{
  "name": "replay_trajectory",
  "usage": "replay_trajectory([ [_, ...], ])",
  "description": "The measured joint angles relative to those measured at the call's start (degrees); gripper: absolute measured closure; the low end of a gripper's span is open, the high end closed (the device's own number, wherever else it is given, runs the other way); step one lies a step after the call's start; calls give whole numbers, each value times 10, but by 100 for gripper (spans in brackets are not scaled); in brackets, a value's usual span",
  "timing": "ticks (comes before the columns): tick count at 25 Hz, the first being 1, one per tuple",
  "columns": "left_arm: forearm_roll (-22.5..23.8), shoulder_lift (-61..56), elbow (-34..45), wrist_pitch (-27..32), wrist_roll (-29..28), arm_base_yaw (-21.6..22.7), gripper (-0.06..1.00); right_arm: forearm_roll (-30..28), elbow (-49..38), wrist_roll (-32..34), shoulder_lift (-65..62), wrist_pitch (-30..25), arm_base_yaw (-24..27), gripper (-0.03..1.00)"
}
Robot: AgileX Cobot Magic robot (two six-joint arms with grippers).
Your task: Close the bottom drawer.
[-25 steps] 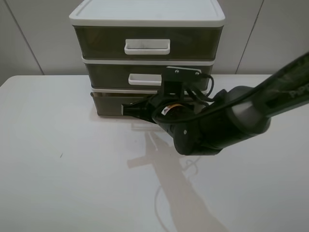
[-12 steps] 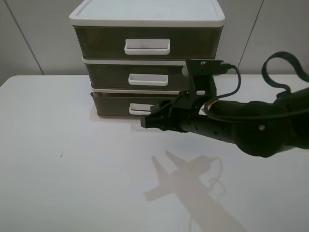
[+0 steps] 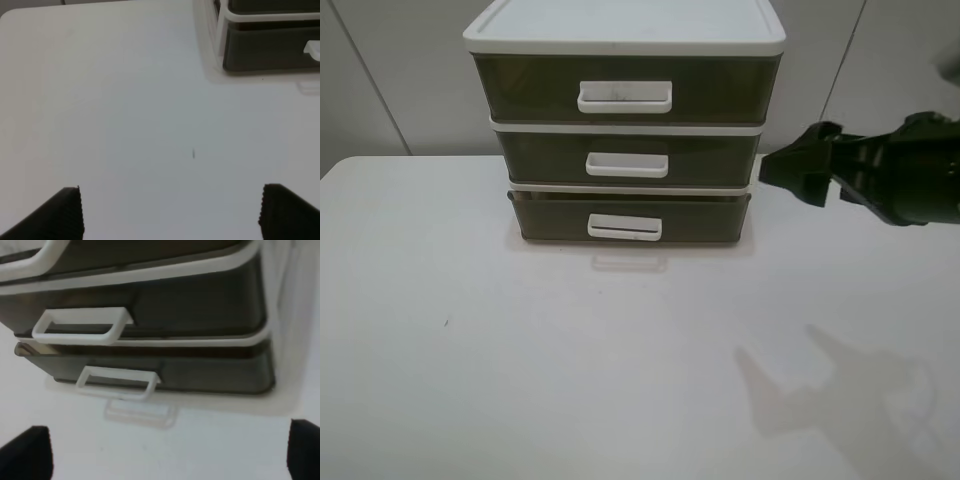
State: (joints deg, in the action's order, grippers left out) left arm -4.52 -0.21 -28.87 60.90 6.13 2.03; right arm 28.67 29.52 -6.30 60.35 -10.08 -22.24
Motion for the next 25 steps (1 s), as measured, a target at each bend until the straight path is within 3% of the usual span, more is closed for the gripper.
replay_trajectory([
  [4, 0, 0, 0, 0, 0, 0, 23, -50, 0, 23, -128, -152, 115, 15],
  [10, 0, 0, 0, 0, 0, 0, 23, -136, 21, 63, -325, -315, 243, 15],
  [15, 0, 0, 0, 0, 0, 0, 23, -194, 57, 63, -442, -395, 260, 15],
  [25, 0, 0, 0, 0, 0, 0, 23, -236, 58, 63, -504, -449, 258, 15],
])
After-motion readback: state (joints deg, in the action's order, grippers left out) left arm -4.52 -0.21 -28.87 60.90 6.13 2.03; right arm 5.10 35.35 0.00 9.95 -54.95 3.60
